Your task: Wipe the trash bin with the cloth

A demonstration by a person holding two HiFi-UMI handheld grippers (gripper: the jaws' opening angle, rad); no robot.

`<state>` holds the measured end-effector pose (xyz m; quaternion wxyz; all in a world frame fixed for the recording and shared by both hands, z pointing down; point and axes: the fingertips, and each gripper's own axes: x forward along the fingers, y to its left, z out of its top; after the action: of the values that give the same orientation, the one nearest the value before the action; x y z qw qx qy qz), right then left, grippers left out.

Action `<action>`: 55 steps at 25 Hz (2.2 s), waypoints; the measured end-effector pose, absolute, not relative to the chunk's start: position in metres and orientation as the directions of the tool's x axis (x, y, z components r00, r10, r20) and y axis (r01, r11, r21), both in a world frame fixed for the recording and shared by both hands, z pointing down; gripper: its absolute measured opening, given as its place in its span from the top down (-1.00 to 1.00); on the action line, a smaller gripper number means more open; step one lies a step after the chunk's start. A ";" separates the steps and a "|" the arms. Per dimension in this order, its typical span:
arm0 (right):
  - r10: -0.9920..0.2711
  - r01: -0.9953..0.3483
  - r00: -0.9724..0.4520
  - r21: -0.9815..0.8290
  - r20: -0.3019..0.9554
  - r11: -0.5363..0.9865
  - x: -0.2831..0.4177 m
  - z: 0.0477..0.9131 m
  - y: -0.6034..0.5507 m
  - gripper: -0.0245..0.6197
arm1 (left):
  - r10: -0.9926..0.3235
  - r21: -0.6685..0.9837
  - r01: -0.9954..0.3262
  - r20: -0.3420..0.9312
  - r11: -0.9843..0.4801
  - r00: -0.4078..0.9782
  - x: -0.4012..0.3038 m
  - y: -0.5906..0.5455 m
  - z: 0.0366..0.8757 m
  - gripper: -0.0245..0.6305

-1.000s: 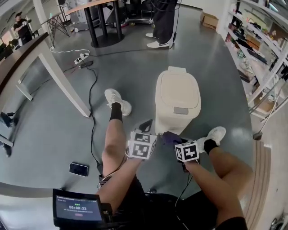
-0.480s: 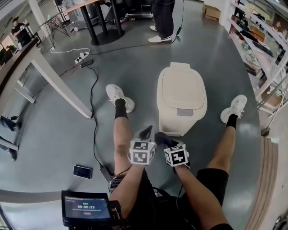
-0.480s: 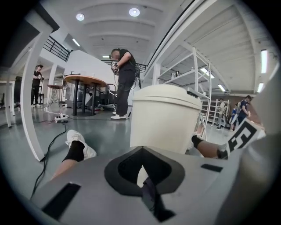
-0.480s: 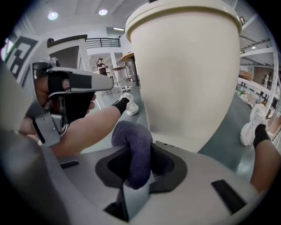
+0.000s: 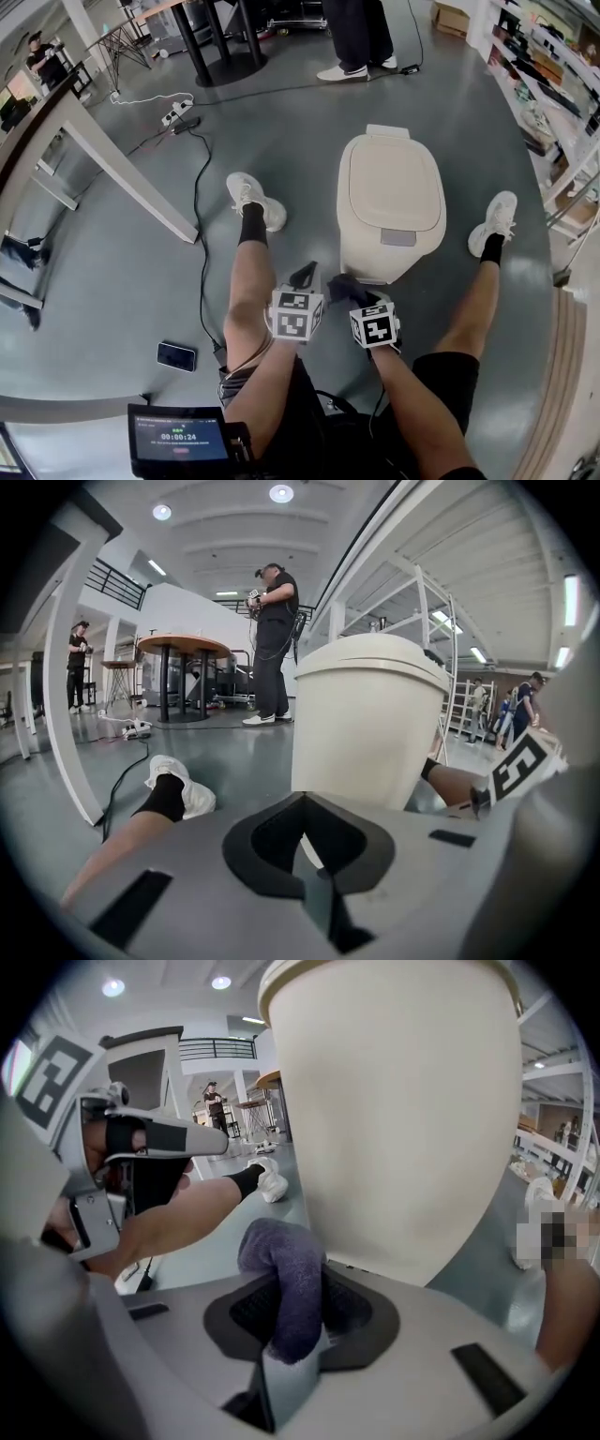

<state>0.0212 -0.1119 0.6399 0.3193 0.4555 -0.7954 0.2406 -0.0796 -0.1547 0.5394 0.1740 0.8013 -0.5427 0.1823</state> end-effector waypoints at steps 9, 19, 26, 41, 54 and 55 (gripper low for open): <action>-0.569 -0.922 -0.345 -0.156 0.747 0.355 0.070 0.654 -0.117 0.65 | -0.779 0.054 -0.919 0.512 -0.391 0.362 -0.057 -0.155 0.552 0.93; -0.567 -0.960 -0.243 -0.111 0.787 0.257 0.135 0.668 -0.126 0.65 | -0.727 0.055 -0.889 0.553 -0.455 0.407 -0.030 -0.151 0.571 0.93; -0.617 -0.961 -0.271 -0.176 0.738 0.212 0.155 0.658 -0.134 0.65 | -0.705 0.028 -0.872 0.576 -0.489 0.414 -0.015 -0.151 0.582 0.93; -0.694 -0.940 -0.336 -0.179 0.637 0.292 0.189 0.595 -0.123 0.65 | -0.703 -0.025 -0.830 0.547 -0.557 0.455 0.056 -0.133 0.565 0.93; -0.873 -0.959 -0.253 0.009 0.416 0.282 0.256 0.511 -0.176 0.65 | -0.685 0.058 -0.787 0.457 -0.614 0.568 0.168 -0.127 0.496 0.93; -0.880 -0.953 -0.267 0.027 0.392 0.301 0.256 0.503 -0.182 0.65 | -0.688 0.063 -0.783 0.437 -0.619 0.580 0.176 -0.131 0.487 0.93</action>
<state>0.2557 -0.1818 0.5027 0.1693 0.5811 -0.7887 0.1078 0.1762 -0.1308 0.4866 0.1254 0.8798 -0.4178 0.1889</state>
